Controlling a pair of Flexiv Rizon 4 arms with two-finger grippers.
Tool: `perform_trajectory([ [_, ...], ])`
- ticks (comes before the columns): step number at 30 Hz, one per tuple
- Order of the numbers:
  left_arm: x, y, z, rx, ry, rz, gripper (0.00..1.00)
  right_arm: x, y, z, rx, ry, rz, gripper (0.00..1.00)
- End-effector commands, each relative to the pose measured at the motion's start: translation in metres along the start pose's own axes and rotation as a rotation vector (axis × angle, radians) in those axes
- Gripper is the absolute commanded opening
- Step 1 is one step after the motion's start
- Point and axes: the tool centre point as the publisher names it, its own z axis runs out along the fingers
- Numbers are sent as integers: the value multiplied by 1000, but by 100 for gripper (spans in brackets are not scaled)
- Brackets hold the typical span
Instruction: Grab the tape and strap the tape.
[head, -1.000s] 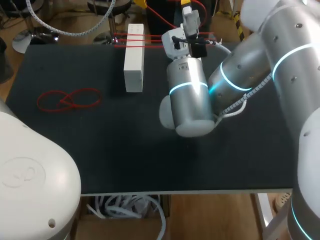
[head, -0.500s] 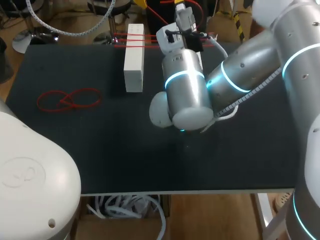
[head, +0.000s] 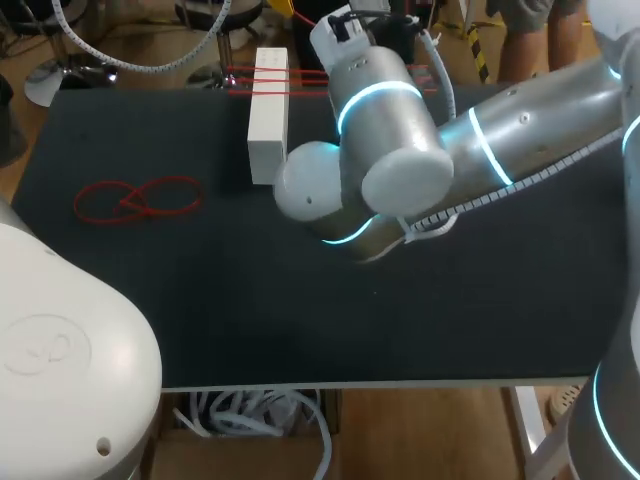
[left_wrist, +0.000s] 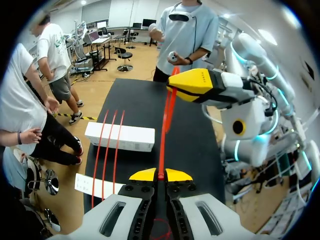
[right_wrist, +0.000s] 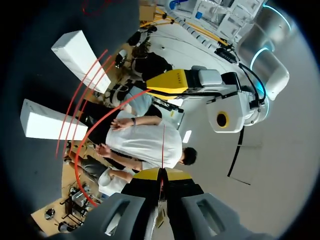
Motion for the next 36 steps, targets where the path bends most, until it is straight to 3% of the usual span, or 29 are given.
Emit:
perform_trajectory([
  [1, 0, -1, -1, -5, 1, -1, 0, -3, -1, -1, -94, 171, -21, 0],
  [10, 0, -1, -1, -5, 1, -1, 0, 6, 9, 2, -86, 161, -51, 0],
  [27, 0, -1, -1, -5, 1, -1, 0, 7, 22, 11, -62, 156, 94, 0],
  [36, 0, -1, -1, -5, 1, -1, 0, 12, 29, 9, -83, 160, 82, 0],
])
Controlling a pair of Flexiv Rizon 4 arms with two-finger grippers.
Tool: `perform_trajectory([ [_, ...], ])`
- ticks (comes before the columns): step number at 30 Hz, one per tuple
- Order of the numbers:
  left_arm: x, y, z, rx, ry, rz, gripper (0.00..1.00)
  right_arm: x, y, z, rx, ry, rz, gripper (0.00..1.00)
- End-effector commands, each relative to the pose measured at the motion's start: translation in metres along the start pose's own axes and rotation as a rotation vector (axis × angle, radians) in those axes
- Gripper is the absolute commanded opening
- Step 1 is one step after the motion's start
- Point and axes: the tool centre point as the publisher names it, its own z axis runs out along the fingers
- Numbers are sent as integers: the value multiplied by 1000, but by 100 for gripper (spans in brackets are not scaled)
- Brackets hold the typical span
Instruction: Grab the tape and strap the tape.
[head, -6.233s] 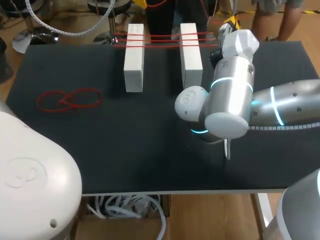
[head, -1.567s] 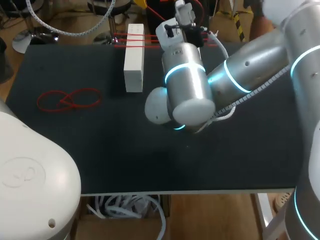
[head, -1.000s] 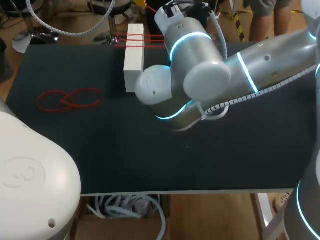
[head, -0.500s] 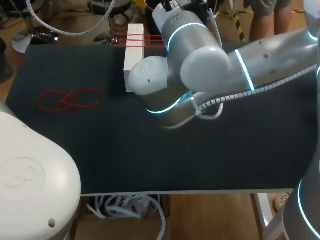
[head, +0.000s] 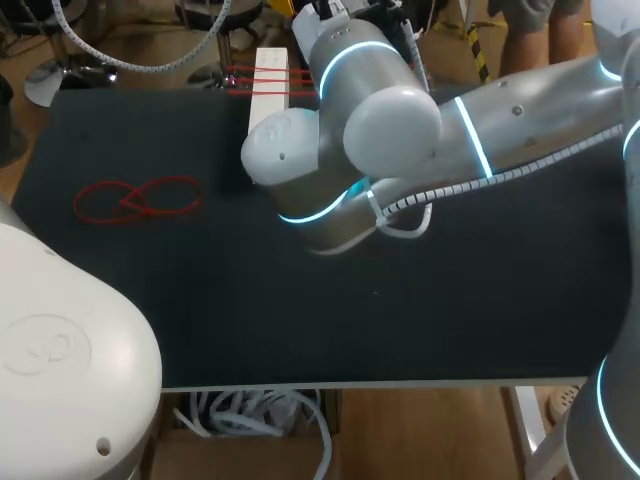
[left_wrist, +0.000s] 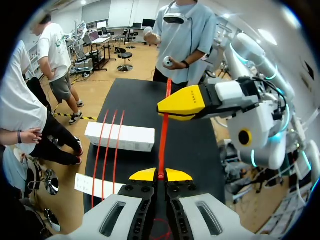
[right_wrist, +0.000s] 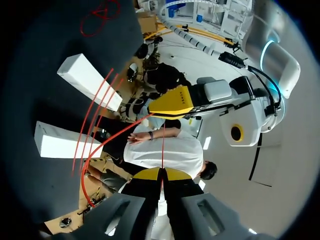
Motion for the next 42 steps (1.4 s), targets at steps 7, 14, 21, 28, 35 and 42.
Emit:
perform_trajectory([
  [7, 0, -1, -1, -4, 1, -1, 0, 6, 5, -6, -12, 0, -29, 0],
  [14, 0, -1, -1, -4, 1, -1, 0, 4, 8, -5, -11, 13, -26, 0],
  [21, 0, -1, -1, -4, 1, -1, 0, 0, 9, -3, -12, 25, -14, 0],
  [28, 0, -1, -1, -4, 1, -1, 0, 1, 9, -2, -9, 26, -23, 0],
  [35, 0, -1, -1, -4, 1, -1, 0, 0, 9, 1, -9, 28, -21, 0],
  [42, 0, -1, -1, -4, 1, -1, 0, 0, 14, 2, -4, 27, -23, 0],
])
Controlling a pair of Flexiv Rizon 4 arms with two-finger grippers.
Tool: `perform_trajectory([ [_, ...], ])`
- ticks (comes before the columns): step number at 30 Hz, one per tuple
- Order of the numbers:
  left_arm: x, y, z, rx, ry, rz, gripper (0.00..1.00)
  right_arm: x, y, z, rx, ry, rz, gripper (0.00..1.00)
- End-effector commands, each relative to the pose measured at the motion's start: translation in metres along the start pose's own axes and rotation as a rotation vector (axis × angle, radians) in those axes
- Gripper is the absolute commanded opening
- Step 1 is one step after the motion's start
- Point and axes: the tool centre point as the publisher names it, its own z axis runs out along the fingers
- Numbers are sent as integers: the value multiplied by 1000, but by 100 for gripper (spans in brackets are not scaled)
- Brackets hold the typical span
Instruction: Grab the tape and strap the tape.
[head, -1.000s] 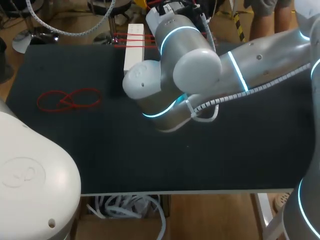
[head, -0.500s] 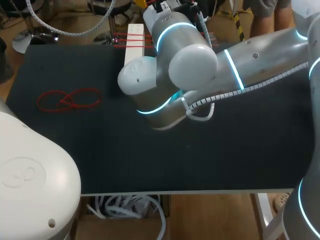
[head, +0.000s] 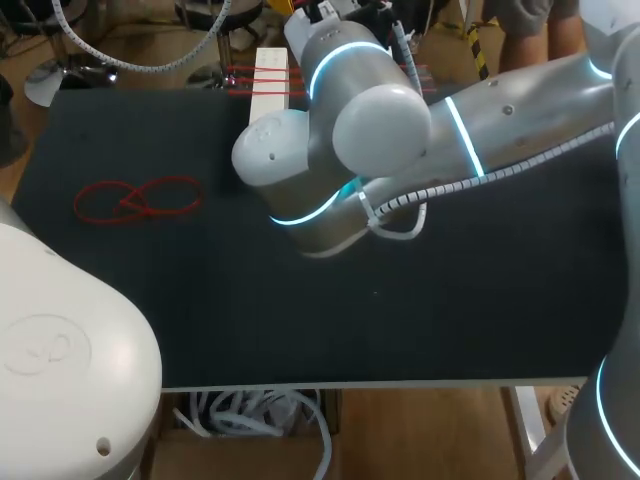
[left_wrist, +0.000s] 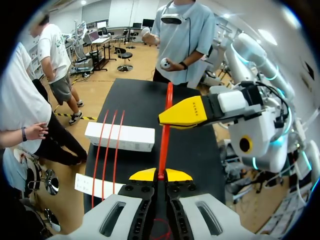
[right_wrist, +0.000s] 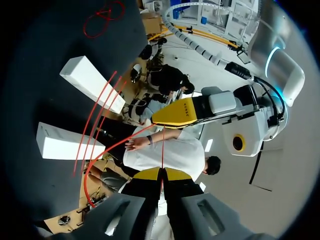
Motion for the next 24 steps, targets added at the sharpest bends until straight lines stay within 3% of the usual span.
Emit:
perform_trajectory([
  [1, 0, -1, -1, -4, 1, -1, 0, -2, 3, 0, 3, 5, -4, 0],
  [14, 0, -1, -1, -4, 1, -1, 0, 0, 13, 4, 18, 18, -36, 0],
  [24, 0, -1, -1, -4, 1, -1, 0, -2, 4, 4, 7, 34, -39, 0],
])
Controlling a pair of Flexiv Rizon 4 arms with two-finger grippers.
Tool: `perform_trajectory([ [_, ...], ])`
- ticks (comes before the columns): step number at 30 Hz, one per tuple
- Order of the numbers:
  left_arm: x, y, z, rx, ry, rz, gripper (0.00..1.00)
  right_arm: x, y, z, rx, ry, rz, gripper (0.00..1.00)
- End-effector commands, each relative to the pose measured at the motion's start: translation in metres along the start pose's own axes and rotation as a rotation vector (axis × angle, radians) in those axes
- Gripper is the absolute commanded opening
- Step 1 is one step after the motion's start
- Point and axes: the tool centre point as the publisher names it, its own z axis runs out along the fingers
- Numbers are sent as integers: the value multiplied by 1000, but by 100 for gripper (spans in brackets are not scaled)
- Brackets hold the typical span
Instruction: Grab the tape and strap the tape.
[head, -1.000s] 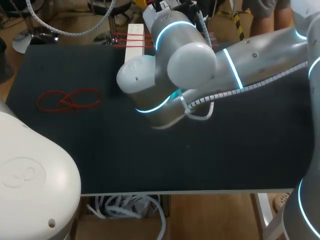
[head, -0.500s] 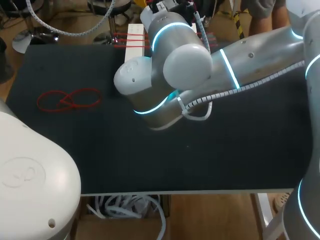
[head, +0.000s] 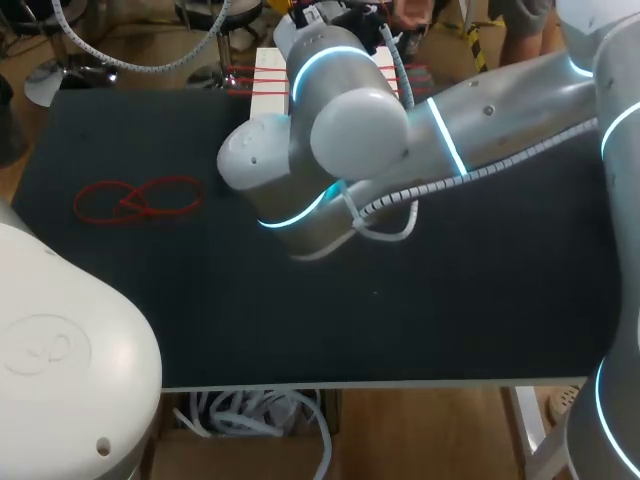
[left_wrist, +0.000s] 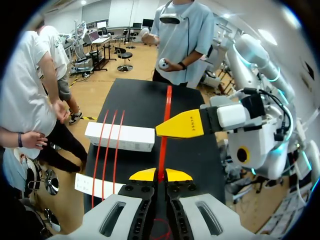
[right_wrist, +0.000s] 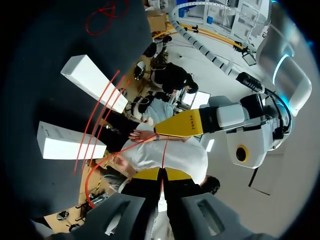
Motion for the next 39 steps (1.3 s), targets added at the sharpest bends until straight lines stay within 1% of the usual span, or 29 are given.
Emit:
perform_trajectory([
  [1, 0, -1, -1, -4, 1, -1, 0, -4, -9, -2, -22, 13, -4, 0],
  [12, 0, -1, -1, -4, 1, -1, 0, 1, -14, -4, -39, 10, -14, 0],
  [21, 0, -1, -1, -4, 1, -1, 0, -1, -7, -1, -24, 7, -8, 0],
  [30, 0, -1, -1, -4, 1, -1, 0, -5, -5, -1, -27, 11, 3, 0],
  [39, 0, -1, -1, -4, 1, -1, 0, -11, -17, -2, -53, 24, 28, 0],
])
